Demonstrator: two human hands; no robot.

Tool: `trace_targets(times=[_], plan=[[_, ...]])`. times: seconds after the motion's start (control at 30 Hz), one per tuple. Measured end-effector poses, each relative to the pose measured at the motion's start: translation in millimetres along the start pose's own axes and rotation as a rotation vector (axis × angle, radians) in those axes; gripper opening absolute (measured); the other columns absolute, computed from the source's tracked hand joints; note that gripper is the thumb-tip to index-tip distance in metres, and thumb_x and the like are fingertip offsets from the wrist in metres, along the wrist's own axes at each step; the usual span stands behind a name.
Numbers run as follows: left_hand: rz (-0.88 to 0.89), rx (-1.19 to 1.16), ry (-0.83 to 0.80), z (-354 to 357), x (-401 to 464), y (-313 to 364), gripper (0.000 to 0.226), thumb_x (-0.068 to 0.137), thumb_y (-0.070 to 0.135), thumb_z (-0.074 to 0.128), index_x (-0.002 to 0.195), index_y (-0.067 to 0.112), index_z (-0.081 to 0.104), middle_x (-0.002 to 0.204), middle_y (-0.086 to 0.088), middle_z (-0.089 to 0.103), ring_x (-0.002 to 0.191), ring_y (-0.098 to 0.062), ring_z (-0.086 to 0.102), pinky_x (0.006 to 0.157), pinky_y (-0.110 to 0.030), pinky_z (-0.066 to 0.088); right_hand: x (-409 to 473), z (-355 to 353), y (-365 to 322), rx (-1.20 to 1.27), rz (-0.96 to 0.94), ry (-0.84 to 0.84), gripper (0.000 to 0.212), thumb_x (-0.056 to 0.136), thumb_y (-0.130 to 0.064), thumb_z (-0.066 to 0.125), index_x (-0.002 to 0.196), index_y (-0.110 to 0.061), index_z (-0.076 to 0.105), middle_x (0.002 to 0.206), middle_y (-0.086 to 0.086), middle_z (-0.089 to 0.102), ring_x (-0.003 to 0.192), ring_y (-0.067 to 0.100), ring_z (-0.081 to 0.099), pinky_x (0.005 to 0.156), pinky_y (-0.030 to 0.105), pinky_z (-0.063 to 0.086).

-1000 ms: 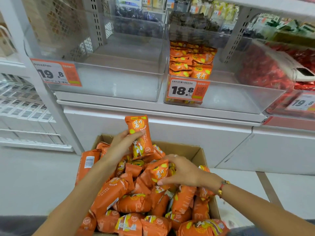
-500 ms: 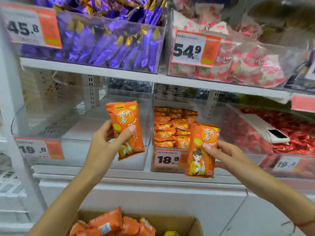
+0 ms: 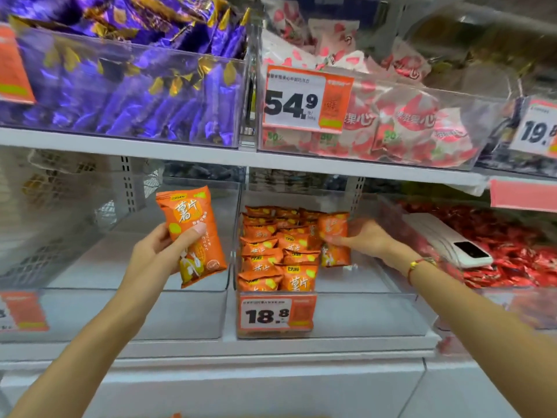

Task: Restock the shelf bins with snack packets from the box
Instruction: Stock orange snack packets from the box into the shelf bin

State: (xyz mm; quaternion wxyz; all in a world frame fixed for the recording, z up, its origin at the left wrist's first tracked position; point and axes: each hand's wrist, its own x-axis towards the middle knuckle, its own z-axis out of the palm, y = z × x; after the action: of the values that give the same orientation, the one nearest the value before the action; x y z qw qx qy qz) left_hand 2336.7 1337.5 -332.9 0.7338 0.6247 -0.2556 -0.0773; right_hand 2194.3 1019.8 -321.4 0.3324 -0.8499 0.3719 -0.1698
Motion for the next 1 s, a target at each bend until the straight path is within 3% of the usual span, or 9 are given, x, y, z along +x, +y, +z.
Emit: trace_targets(times=[0.07, 0.13, 0.2, 0.27, 0.4, 0.67, 0.8, 0.9, 1.0], plan=[[0.0, 0.016, -0.023, 0, -1, 0, 0.009, 0.087, 0.026, 0.062, 0.096, 0.027, 0.063, 0.078, 0.015, 0.07, 0.065, 0.006, 0.066, 0.058, -0.012, 0.046, 7, 17, -1, 0.005, -0.008, -0.086, 0.063, 0.062, -0.044, 0.085, 0.109, -0.008, 0.064, 0.105, 0.005, 0.068, 0.097, 0.021, 0.066, 0.086, 0.036, 0.056], [0.005, 0.034, -0.046, 0, -1, -1, 0.012, 0.087, 0.029, 0.061, 0.098, 0.028, 0.063, 0.076, 0.016, 0.072, 0.067, 0.005, 0.067, 0.061, -0.014, 0.045, 8, 31, -2, 0.074, 0.006, -0.087, 0.039, 0.071, -0.028, 0.083, 0.097, -0.007, 0.063, 0.1, 0.009, 0.067, 0.092, 0.023, 0.066, 0.077, 0.036, 0.058], [0.003, 0.051, -0.065, 0, -2, 0, 0.013, 0.086, 0.031, 0.061, 0.098, 0.029, 0.063, 0.076, 0.021, 0.071, 0.069, 0.006, 0.067, 0.059, -0.011, 0.045, 6, 35, -2, 0.115, 0.039, -0.076, 0.024, 0.076, -0.023, 0.08, 0.083, -0.013, 0.059, 0.093, 0.008, 0.065, 0.084, 0.02, 0.063, 0.066, 0.029, 0.057], [0.011, 0.049, -0.075, 0, -3, -1, 0.017, 0.083, 0.034, 0.062, 0.099, 0.03, 0.063, 0.078, 0.021, 0.072, 0.071, 0.005, 0.067, 0.056, -0.008, 0.046, 7, 34, 0, 0.138, 0.067, -0.099, 0.022, 0.077, -0.022, 0.079, 0.085, -0.016, 0.059, 0.096, 0.007, 0.066, 0.084, 0.018, 0.064, 0.06, 0.023, 0.053], [0.023, 0.054, -0.088, 0, -4, -1, 0.022, 0.08, 0.036, 0.063, 0.101, 0.03, 0.064, 0.084, 0.017, 0.073, 0.076, 0.004, 0.068, 0.061, -0.01, 0.046, 8, 36, 0, 0.191, 0.111, -0.077, 0.05, 0.077, -0.018, 0.079, 0.119, -0.009, 0.056, 0.113, 0.011, 0.066, 0.087, 0.02, 0.067, 0.057, 0.023, 0.052], [0.025, 0.043, -0.117, 0, -4, -1, 0.016, 0.083, 0.032, 0.063, 0.099, 0.032, 0.062, 0.081, 0.022, 0.072, 0.075, 0.006, 0.067, 0.053, -0.003, 0.045, 9, 44, -2, 0.137, 0.126, -0.124, 0.046, 0.082, -0.019, 0.074, 0.123, -0.013, 0.053, 0.119, 0.012, 0.065, 0.098, 0.025, 0.067, 0.083, 0.036, 0.057], [0.018, 0.045, -0.14, -2, -9, 3, 0.017, 0.084, 0.029, 0.064, 0.102, 0.028, 0.063, 0.085, 0.02, 0.072, 0.078, 0.004, 0.068, 0.056, -0.004, 0.046, -4, 33, -6, 0.099, 0.158, -0.162, 0.081, 0.076, -0.027, 0.08, 0.14, -0.012, 0.034, 0.133, 0.011, 0.053, 0.107, 0.025, 0.06, 0.068, 0.029, 0.054], [0.017, 0.032, -0.136, -3, -15, 12, 0.02, 0.084, 0.026, 0.066, 0.103, 0.027, 0.063, 0.088, 0.019, 0.073, 0.08, 0.003, 0.068, 0.059, -0.007, 0.048, -23, 17, -14, -0.033, 0.068, 0.015, 0.083, 0.075, -0.036, 0.079, 0.142, -0.011, 0.035, 0.134, 0.009, 0.052, 0.115, 0.026, 0.056, 0.083, 0.039, 0.054], [0.023, -0.055, -0.18, -6, -31, 25, 0.03, 0.075, 0.03, 0.074, 0.102, 0.03, 0.064, 0.09, 0.017, 0.074, 0.082, 0.0, 0.069, 0.066, -0.016, 0.05, -66, 6, -41, -0.001, -0.201, 0.186, 0.063, 0.084, -0.034, 0.071, 0.137, -0.016, 0.042, 0.12, 0.0, 0.059, 0.099, 0.018, 0.061, 0.088, 0.04, 0.052]])
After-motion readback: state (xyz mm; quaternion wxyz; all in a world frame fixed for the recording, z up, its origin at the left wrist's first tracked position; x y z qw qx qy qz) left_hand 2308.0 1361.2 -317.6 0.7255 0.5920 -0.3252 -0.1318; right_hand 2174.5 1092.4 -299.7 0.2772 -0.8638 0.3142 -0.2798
